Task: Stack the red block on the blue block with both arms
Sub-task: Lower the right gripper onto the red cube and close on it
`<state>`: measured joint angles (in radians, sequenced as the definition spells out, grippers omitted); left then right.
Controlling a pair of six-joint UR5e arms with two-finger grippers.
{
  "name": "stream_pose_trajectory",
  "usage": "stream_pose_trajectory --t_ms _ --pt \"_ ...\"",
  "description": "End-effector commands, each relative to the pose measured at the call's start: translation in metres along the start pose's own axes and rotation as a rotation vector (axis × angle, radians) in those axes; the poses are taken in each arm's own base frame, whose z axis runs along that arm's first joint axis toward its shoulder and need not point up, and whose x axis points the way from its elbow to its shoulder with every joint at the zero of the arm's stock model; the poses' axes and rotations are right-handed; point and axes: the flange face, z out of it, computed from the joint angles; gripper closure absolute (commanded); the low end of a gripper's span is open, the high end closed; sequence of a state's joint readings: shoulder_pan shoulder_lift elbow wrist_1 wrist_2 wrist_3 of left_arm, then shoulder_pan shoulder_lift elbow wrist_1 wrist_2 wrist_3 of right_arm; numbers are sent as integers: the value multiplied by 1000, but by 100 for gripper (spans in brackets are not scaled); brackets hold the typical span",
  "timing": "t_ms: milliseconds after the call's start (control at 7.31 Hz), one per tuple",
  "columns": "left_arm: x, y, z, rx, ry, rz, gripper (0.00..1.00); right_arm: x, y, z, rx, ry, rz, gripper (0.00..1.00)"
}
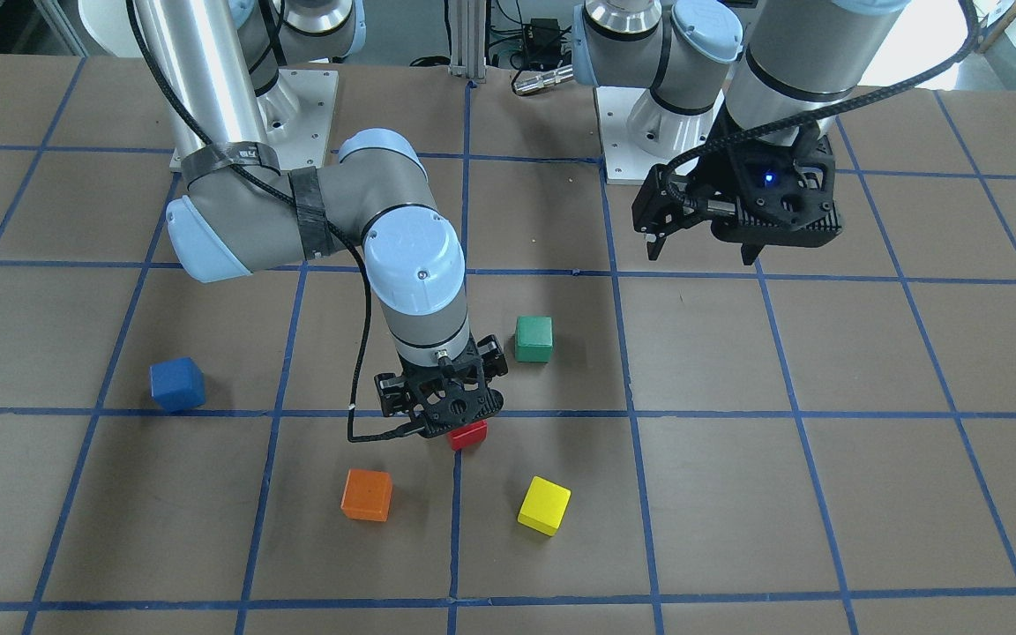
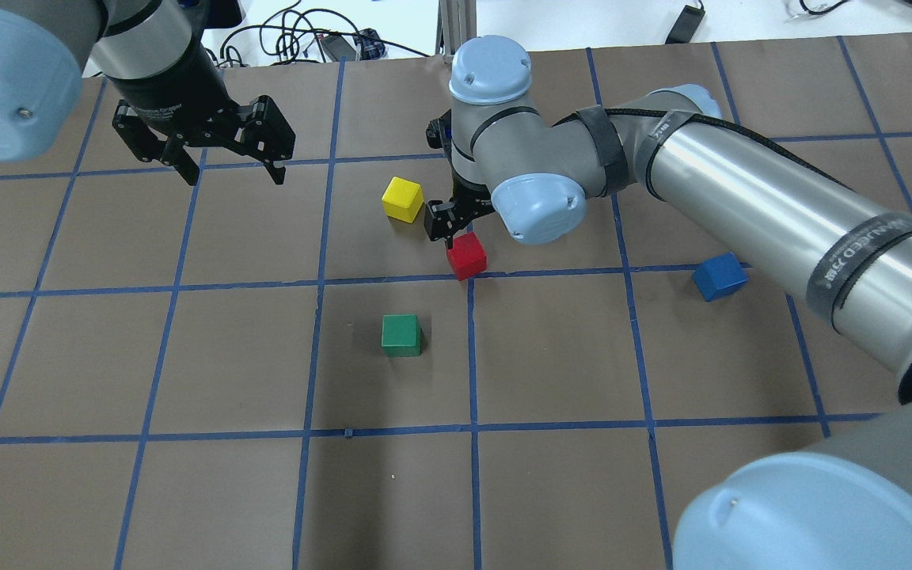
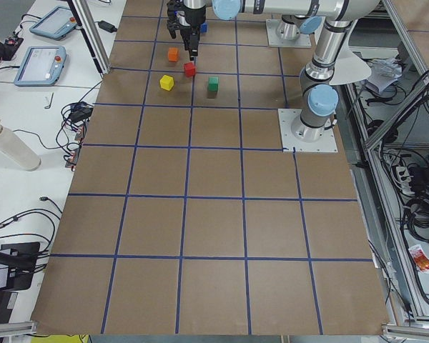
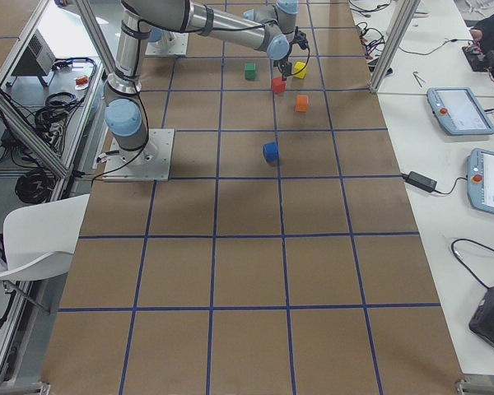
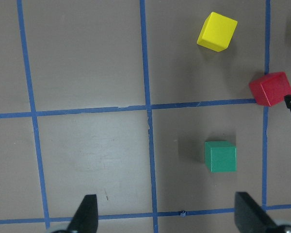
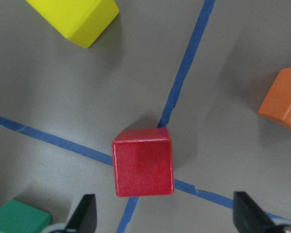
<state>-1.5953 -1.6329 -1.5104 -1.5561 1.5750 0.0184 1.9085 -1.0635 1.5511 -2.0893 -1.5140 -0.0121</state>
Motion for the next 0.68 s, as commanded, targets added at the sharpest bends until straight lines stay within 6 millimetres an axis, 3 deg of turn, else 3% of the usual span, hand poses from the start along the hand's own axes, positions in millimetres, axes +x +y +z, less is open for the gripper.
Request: stream_pose_trajectory --t_ms 0,547 --pt "1 0 1 -1 1 2 0 -5 -2 20 -14 -2 -7 0" --pt "1 0 0 1 0 2 0 -5 -4 35 -27 -14 3 0"
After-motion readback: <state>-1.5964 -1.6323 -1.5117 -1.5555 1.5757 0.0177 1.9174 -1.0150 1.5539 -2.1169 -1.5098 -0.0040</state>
